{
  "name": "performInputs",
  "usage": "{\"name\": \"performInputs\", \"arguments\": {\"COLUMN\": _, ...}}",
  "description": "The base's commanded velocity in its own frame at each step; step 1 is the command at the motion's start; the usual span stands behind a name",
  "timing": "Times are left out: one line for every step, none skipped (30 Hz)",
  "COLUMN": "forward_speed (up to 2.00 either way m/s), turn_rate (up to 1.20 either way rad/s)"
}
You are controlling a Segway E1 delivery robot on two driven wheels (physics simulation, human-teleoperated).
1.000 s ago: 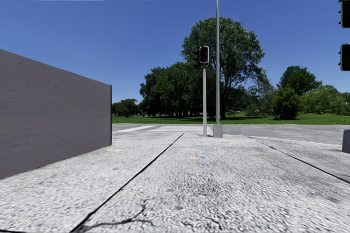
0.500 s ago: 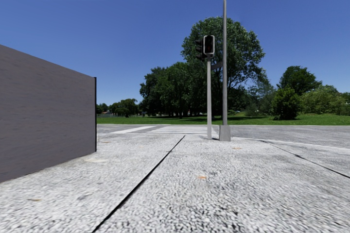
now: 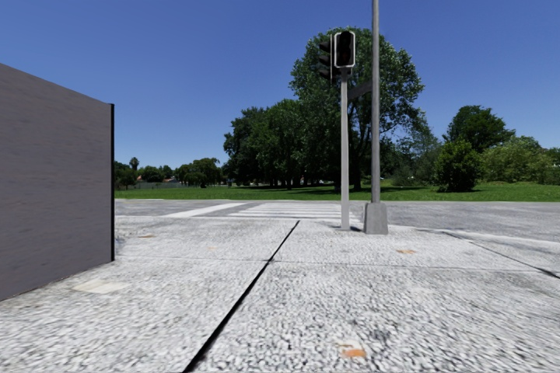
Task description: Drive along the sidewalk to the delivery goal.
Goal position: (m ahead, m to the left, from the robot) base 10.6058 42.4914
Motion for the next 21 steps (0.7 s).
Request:
{"name": "performInputs", "arguments": {"forward_speed": 1.95, "turn_rate": 0.07}}
{"name": "performInputs", "arguments": {"forward_speed": 1.91, "turn_rate": 0.14}}
{"name": "performInputs", "arguments": {"forward_speed": 1.9, "turn_rate": 0.19}}
{"name": "performInputs", "arguments": {"forward_speed": 1.9, "turn_rate": 0.19}}
{"name": "performInputs", "arguments": {"forward_speed": 1.89, "turn_rate": 0.2}}
{"name": "performInputs", "arguments": {"forward_speed": 1.84, "turn_rate": 0.21}}
{"name": "performInputs", "arguments": {"forward_speed": 1.77, "turn_rate": 0.22}}
{"name": "performInputs", "arguments": {"forward_speed": 1.77, "turn_rate": 0.22}}
{"name": "performInputs", "arguments": {"forward_speed": 1.64, "turn_rate": 0.23}}
{"name": "performInputs", "arguments": {"forward_speed": 1.59, "turn_rate": 0.23}}
{"name": "performInputs", "arguments": {"forward_speed": 1.59, "turn_rate": 0.23}}
{"name": "performInputs", "arguments": {"forward_speed": 1.58, "turn_rate": 0.23}}
{"name": "performInputs", "arguments": {"forward_speed": 1.57, "turn_rate": 0.23}}
{"name": "performInputs", "arguments": {"forward_speed": 1.57, "turn_rate": 0.23}}
{"name": "performInputs", "arguments": {"forward_speed": 1.57, "turn_rate": 0.23}}
{"name": "performInputs", "arguments": {"forward_speed": 1.57, "turn_rate": 0.23}}
{"name": "performInputs", "arguments": {"forward_speed": 1.57, "turn_rate": 0.25}}
{"name": "performInputs", "arguments": {"forward_speed": 1.57, "turn_rate": 0.26}}
{"name": "performInputs", "arguments": {"forward_speed": 1.57, "turn_rate": 0.26}}
{"name": "performInputs", "arguments": {"forward_speed": 1.58, "turn_rate": 0.27}}
{"name": "performInputs", "arguments": {"forward_speed": 1.6, "turn_rate": 0.34}}
